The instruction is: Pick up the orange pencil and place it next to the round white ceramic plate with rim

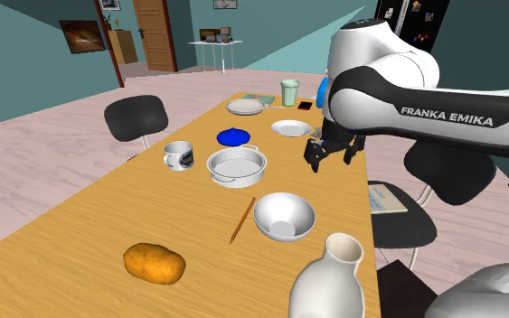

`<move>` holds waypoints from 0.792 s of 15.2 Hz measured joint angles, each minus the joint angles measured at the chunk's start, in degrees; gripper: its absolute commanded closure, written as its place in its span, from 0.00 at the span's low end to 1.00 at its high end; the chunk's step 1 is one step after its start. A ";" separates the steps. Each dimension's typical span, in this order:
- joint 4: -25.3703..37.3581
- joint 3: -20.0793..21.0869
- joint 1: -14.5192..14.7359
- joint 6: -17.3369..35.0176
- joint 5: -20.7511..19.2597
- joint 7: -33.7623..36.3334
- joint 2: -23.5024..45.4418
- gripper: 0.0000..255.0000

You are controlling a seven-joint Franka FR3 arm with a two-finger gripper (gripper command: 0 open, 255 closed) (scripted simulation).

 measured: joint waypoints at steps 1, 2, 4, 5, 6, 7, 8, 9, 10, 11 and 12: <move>0.14 1.62 -0.33 0.75 0.45 2.92 1.13 0.00; 0.29 3.33 -0.56 1.24 0.95 5.95 2.03 0.00; 0.83 6.50 -1.33 2.60 1.58 11.79 4.41 0.00; 1.77 8.16 -1.82 3.00 1.74 14.78 5.96 0.00; 2.49 10.13 -2.25 3.72 1.91 18.09 7.71 0.00; 3.36 11.61 -2.90 4.35 1.79 20.99 9.47 0.00; 4.51 13.35 -3.44 4.66 1.66 24.12 11.27 0.00; 5.54 15.23 -4.06 5.41 1.34 27.47 13.42 0.00; 6.99 16.64 -4.74 5.35 0.90 30.43 15.26 0.00; 7.76 18.22 -5.38 6.13 0.32 33.54 17.27 0.00; 9.36 19.94 -6.07 6.40 -0.53 36.89 19.72 0.00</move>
